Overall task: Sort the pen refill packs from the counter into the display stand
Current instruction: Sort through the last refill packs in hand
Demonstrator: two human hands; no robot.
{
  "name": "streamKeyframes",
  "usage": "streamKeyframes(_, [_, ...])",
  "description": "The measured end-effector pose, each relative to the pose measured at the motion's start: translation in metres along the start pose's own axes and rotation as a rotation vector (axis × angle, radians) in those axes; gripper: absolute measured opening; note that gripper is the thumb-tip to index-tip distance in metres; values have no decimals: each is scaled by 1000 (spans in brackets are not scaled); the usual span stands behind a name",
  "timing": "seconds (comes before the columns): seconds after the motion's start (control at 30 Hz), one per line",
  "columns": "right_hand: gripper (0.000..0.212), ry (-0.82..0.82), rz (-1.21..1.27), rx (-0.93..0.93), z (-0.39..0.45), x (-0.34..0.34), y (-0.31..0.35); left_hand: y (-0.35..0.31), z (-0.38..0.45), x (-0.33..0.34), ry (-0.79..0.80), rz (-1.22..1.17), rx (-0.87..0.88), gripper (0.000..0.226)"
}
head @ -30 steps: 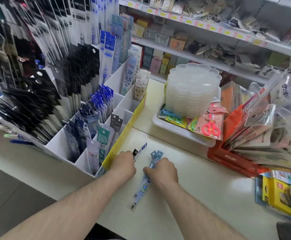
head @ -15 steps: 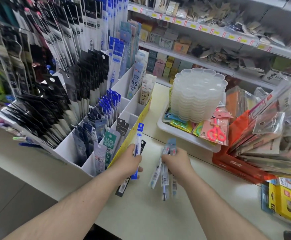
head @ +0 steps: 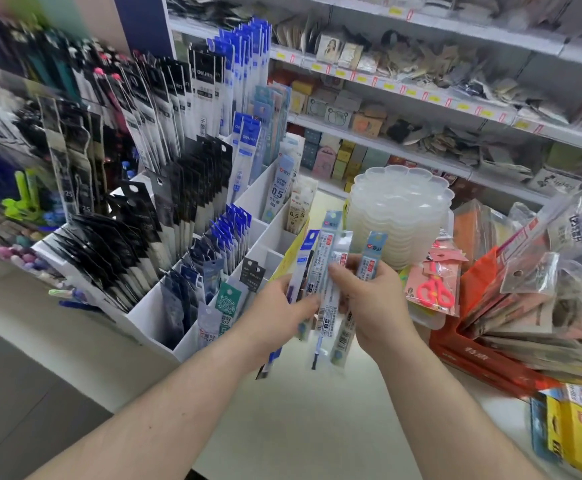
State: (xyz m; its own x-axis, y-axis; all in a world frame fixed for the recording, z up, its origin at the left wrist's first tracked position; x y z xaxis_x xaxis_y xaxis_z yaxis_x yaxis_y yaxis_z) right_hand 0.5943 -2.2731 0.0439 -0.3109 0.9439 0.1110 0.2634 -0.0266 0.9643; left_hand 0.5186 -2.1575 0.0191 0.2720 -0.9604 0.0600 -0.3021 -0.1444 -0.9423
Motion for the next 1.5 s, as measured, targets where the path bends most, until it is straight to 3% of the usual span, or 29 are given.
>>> streamKeyframes(0.1, [4, 9, 102, 4, -2, 1, 8, -7, -3, -4, 7, -206, -46, 17])
streamKeyframes(0.23, [5, -2, 158, -20, -5, 4, 22, -14, -10, -7, 134, -379, -85, 32])
streamKeyframes(0.37, [10, -82, 106, -66, -8, 7, 32, -22, -19, -8, 128, -352, -55, 29])
streamKeyframes(0.57, [11, -276, -236, -233, -8, 22, 38, -21, -20, -4, 94, -179, 21, 20])
streamKeyframes(0.7, [21, -176, -219, -116, -12, 31, 37, -24, -23, -4, 76, -50, 58, 29])
streamKeyframes(0.77, [22, -139, -189, -87, -16, 33, 41, -23, -23, -5, 78, -61, 62, 22])
streamKeyframes(0.83, [27, -97, -33, 1, -16, 32, 42, -25, -24, -6, 66, -142, 69, 5])
streamKeyframes(0.97, [39, 32, 285, 165, -16, 19, 44, -31, -27, -14, 33, -188, 81, 14])
streamKeyframes(1.13, [28, 192, 377, 202, -20, 19, 49, -34, -28, -21, -35, -240, 140, 10])
streamKeyframes(1.23, [25, 193, 397, 218, -20, 26, 48, -36, -30, -22, -67, -256, 158, 10])
streamKeyframes(1.37, [48, 82, 281, 232, -20, 34, 41, -32, -30, -23, -139, -277, 159, 19])
streamKeyframes(1.5, [26, 2, 364, 232, -23, 50, 37, -28, -31, -20, -176, -255, 151, 25])
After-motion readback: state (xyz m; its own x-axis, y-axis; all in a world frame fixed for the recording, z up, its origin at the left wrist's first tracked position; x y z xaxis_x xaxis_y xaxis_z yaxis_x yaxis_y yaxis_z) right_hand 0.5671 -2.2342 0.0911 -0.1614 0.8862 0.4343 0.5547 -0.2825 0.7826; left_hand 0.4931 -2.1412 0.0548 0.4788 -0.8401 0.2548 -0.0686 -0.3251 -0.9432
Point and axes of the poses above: each hand's wrist, its own z-axis towards the middle knuckle, its own x-axis out of the palm, y = z × x, the point moved 4 cm from there along z, towards the middle knuckle, and after that the axes turned 3 degrees about y, right-handed, at the moved point
